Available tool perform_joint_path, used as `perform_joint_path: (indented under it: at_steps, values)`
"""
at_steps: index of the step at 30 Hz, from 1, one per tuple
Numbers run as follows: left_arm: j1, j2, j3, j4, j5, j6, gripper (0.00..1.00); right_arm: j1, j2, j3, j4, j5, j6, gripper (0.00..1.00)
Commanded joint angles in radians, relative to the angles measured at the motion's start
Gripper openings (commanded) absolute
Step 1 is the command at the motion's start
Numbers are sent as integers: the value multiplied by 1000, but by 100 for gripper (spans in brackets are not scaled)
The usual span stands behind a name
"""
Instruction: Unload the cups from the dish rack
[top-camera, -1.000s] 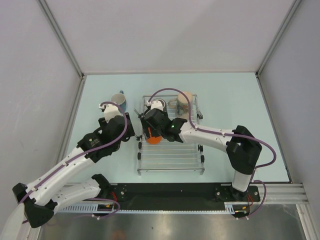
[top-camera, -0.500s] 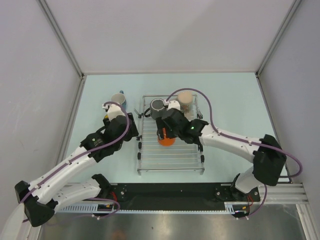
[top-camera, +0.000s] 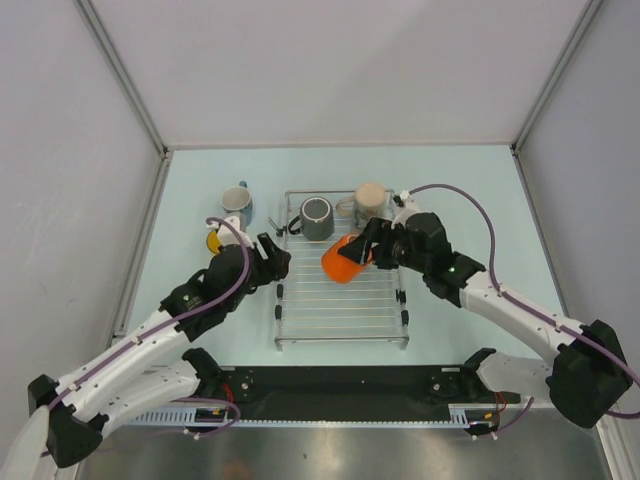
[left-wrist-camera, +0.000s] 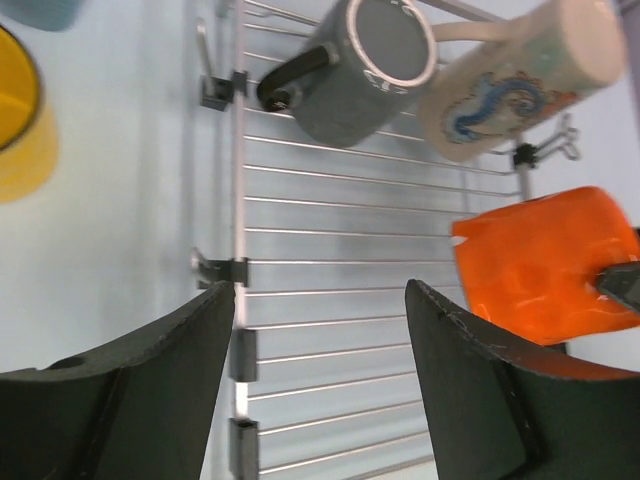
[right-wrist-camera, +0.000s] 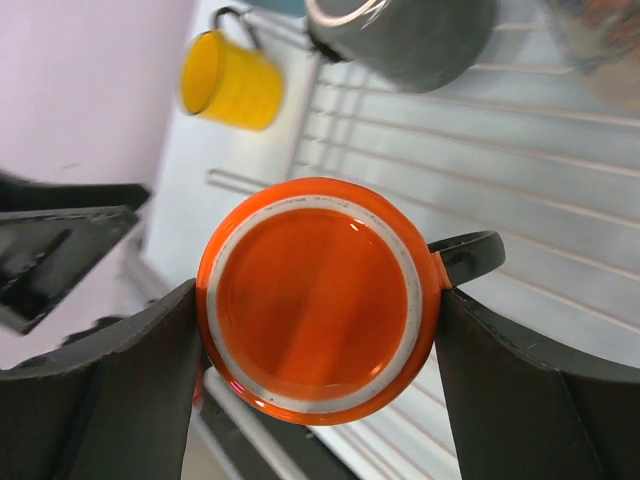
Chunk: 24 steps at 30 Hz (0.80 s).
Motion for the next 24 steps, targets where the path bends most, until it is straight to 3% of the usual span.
perform_joint_path:
  at_steps: [1, 4, 11, 15, 24]
  values:
    - [7, -77, -92, 295, 177, -37, 74, -61, -78, -101, 490, -334, 205, 0]
    - [7, -101, -157, 428, 275, -54, 74, -91, -84, -178, 671, -410, 311, 0]
    - [7, -120, -298, 745, 441, -137, 73, -109, -106, -265, 903, -433, 459, 0]
    - [7, -121, -335, 882, 502, -184, 72, -109, -127, -282, 913, -421, 471, 0]
    - [5, -158, -335, 930, 518, -216, 71, -109, -155, -318, 927, -402, 493, 0]
